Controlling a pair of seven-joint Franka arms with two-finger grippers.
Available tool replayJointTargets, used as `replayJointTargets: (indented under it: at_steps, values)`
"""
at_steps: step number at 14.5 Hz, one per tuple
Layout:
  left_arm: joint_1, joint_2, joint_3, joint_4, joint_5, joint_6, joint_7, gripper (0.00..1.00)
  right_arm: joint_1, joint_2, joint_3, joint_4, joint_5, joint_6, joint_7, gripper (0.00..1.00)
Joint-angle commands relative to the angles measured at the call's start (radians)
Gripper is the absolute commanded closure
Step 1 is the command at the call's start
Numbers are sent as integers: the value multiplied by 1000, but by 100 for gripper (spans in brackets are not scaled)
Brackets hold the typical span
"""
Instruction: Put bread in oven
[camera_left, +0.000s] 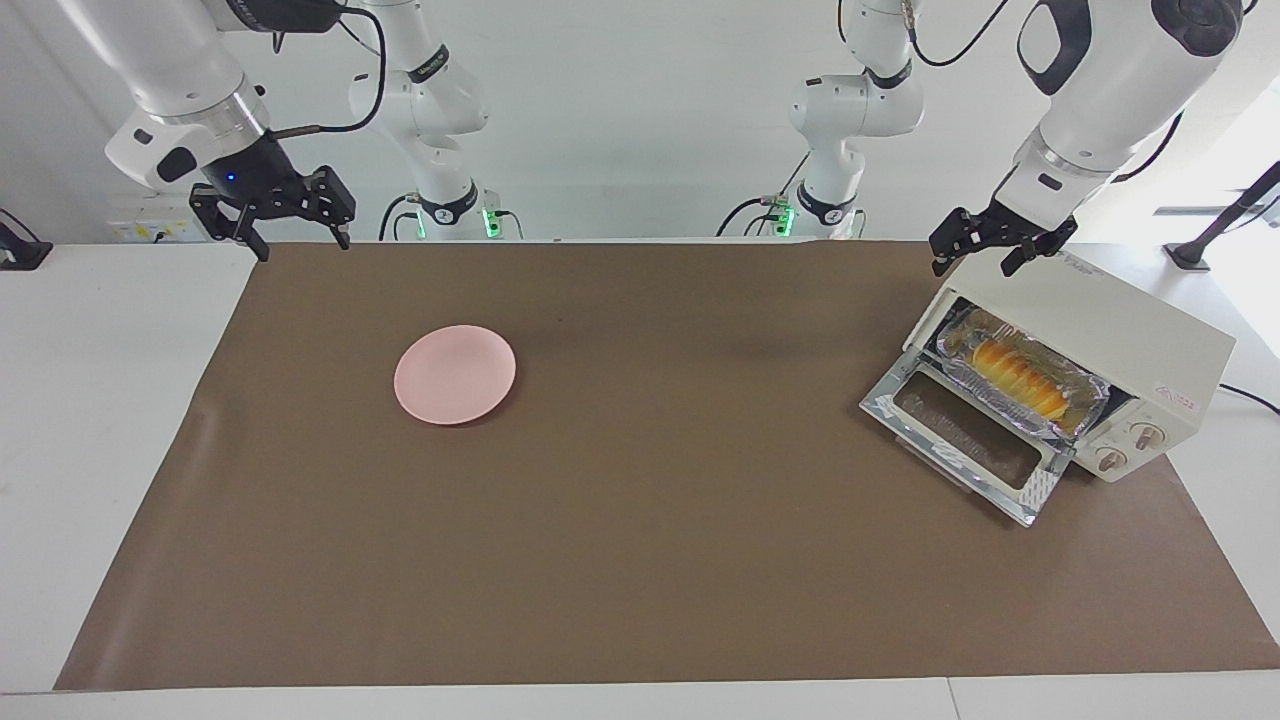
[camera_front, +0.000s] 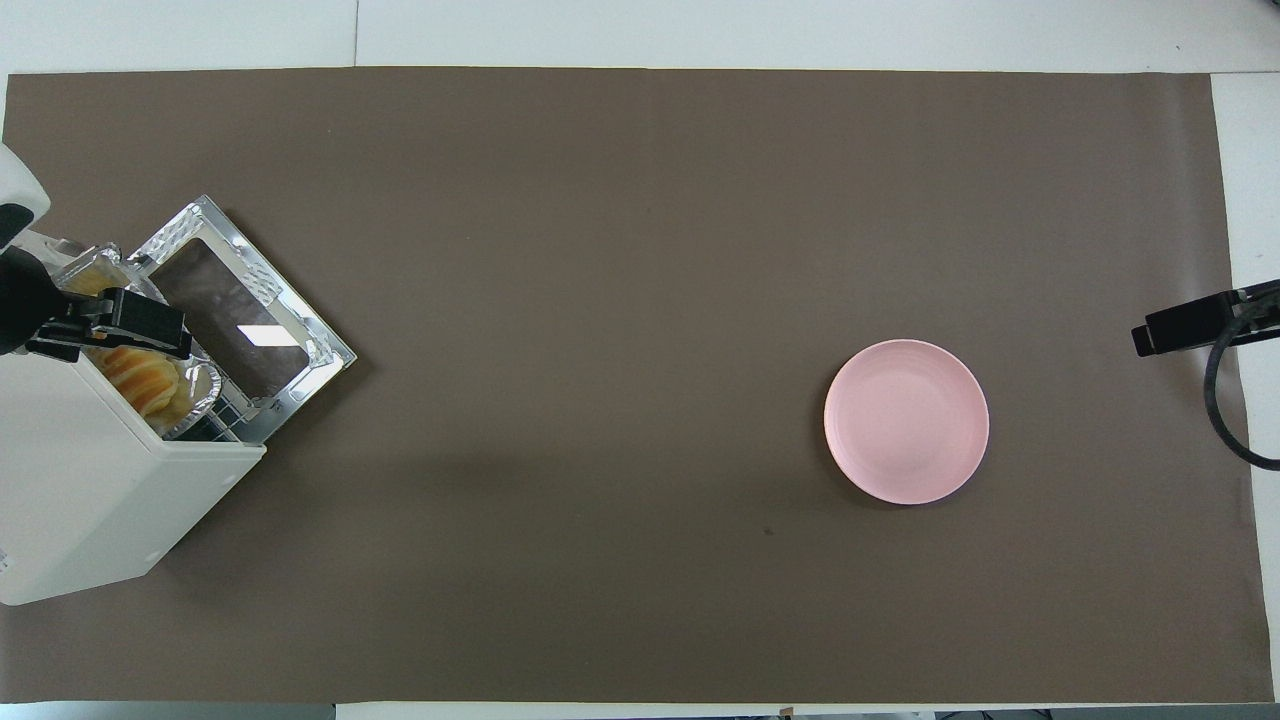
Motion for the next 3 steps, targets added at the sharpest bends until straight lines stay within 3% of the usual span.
replayJointTargets:
  at_steps: [1,3]
  values:
    - [2,3,4,9,-17,9,11,0,-10,-19,7,-16,14,-10,13,0]
    - [4,3,4,10,-17,11,11,0,-10,-19,7,-16,14,-10,13,0]
